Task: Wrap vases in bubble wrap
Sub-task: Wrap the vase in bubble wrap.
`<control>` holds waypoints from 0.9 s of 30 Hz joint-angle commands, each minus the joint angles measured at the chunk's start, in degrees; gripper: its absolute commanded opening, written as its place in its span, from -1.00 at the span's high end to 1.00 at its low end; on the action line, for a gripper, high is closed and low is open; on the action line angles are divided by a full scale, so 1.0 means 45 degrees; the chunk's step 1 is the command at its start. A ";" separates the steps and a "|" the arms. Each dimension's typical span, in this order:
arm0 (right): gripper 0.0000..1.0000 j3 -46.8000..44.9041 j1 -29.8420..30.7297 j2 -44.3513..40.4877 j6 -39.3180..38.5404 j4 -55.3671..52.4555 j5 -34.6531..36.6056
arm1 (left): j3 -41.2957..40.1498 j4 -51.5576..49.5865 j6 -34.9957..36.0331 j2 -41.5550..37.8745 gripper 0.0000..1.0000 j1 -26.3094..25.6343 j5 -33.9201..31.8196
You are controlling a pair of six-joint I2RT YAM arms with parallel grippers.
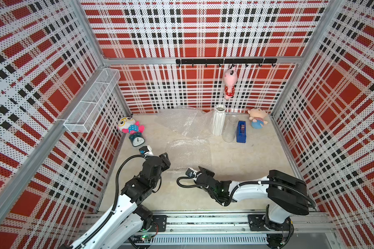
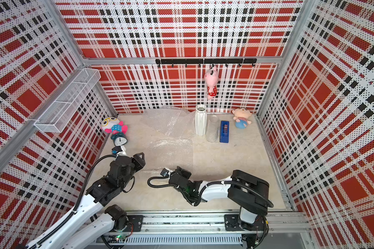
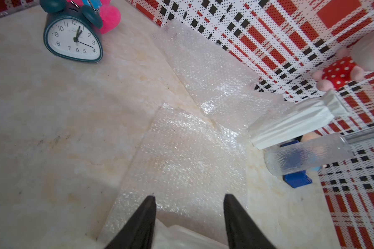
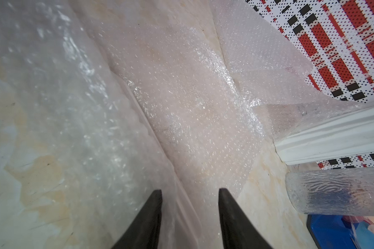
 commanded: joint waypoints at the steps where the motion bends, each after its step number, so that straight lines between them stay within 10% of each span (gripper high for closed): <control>1: 0.07 0.0020 -0.0232 0.0432 0.0154 -0.0427 -0.0694 | -0.0267 -0.1251 -0.1943 -0.0268 0.01 -0.1439 -0.0965; 7: 0.06 0.0047 -0.0540 0.0540 0.0300 -0.0408 -0.1037 | -0.1288 -0.0770 -0.3342 0.0980 -0.06 -0.2857 -0.1039; 16: 0.03 0.0018 -0.0685 0.0589 0.0256 -0.0041 -0.1282 | -0.4170 0.4087 -0.2432 0.1552 -0.10 0.0775 0.3399; 27: 0.00 0.0114 -0.0857 0.0843 0.0183 0.0119 -0.1292 | -0.3918 0.4504 -0.1650 0.3055 -0.24 0.1024 0.3551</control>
